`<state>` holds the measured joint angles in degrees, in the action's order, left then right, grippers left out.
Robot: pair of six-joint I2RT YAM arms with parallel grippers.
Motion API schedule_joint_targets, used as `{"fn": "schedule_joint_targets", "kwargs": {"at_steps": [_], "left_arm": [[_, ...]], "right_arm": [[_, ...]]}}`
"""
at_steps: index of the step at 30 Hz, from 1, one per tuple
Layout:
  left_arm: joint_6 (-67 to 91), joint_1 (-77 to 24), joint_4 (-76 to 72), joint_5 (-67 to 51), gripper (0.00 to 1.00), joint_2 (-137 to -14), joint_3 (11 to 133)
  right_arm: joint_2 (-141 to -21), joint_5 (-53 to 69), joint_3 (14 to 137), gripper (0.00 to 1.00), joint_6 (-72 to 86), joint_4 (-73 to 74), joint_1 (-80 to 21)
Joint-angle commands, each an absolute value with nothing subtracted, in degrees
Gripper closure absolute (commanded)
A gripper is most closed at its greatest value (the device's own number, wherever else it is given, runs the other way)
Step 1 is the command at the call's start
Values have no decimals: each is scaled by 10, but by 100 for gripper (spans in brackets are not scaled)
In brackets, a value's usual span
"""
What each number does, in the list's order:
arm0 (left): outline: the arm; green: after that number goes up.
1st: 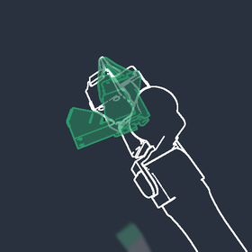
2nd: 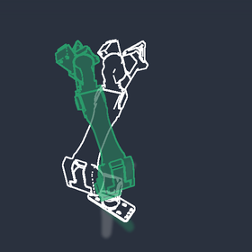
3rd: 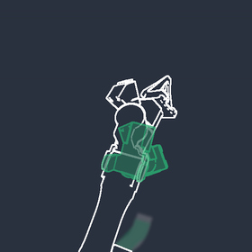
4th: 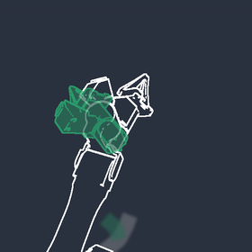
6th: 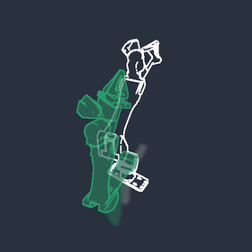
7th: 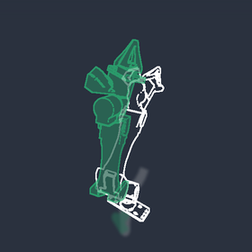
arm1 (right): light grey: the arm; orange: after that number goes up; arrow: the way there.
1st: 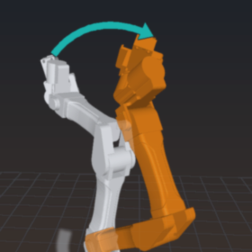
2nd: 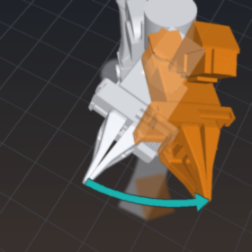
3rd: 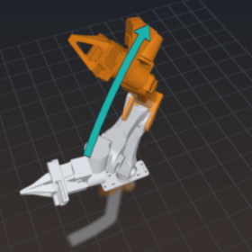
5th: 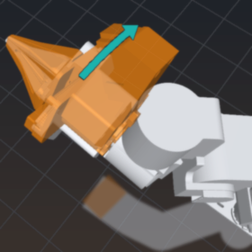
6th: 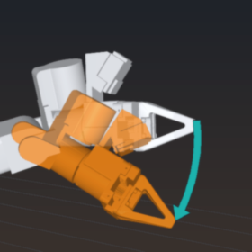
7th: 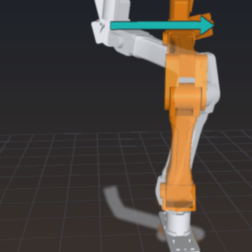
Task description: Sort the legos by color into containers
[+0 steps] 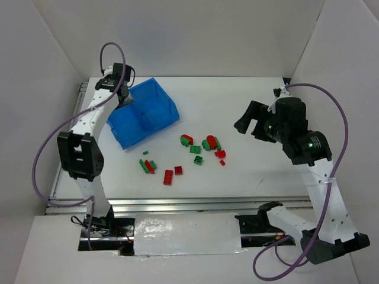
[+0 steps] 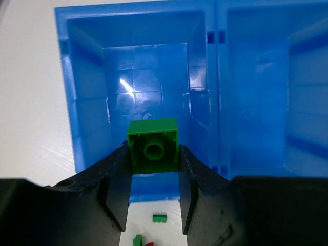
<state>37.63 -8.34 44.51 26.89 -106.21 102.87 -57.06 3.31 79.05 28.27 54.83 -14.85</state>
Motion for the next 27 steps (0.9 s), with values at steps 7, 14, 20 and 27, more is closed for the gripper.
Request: {"fn": "schedule_joint_targets", "kwargs": {"at_steps": [7, 14, 20, 27], "left_arm": [[396, -51, 481, 270, 1, -1122, 1090], [332, -165, 436, 243, 0, -1047, 1054], [292, -389, 348, 207, 1, -997, 929], [330, -496, 317, 146, 4, -1054, 906]], "right_arm": [[-571, 54, 809, 0, 258, 533, -147], [-571, 33, 793, 0, 264, 528, -147], [-548, 2, 780, 0, 279, 515, -147], [-540, 6, 766, 0, 276, 517, -146]]}}
